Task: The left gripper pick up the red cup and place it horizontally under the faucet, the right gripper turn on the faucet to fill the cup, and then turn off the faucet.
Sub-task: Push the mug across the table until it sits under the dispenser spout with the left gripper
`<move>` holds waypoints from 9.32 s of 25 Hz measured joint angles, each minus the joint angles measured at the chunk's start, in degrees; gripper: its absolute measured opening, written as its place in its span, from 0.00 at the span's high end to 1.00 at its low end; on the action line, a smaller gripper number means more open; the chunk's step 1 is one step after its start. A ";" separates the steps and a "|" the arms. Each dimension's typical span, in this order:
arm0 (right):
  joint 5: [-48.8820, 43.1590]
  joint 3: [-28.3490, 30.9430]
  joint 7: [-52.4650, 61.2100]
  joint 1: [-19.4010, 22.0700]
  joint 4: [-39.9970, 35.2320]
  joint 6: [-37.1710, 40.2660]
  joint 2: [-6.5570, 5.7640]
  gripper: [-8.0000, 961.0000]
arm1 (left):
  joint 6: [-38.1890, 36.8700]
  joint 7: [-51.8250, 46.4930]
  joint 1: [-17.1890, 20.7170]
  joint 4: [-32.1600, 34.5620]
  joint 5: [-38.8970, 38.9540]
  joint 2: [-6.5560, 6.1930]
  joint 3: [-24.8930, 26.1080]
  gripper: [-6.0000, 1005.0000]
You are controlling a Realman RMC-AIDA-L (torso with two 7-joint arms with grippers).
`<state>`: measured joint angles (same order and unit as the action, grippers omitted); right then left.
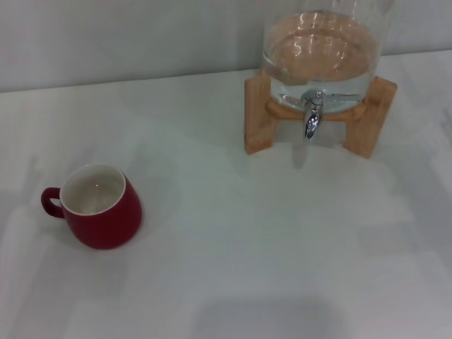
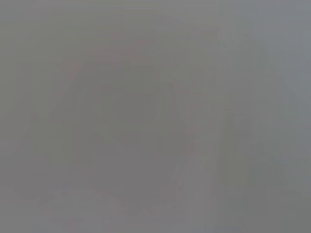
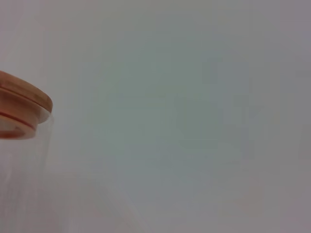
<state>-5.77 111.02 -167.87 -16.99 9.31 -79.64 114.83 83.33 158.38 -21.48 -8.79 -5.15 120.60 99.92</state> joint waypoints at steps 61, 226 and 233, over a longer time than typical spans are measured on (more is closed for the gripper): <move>-0.30 -0.28 -0.09 -2.67 0.19 -0.17 -0.05 0.36 | -12.23 3.52 4.77 4.74 -5.74 -0.78 -12.29 0.24; -0.38 -13.22 0.00 -3.22 0.88 -6.80 0.31 0.36 | -77.70 -19.34 -18.97 -36.39 -5.04 -0.98 -52.45 0.84; -0.39 -13.21 0.07 -3.22 0.88 -6.87 0.31 0.36 | -77.70 -19.34 -18.97 -36.38 -5.04 -0.98 -52.26 0.83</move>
<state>-6.15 97.82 -167.80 -20.21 10.19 -86.51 115.13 5.63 139.04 -40.44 -45.17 -10.19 119.62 47.66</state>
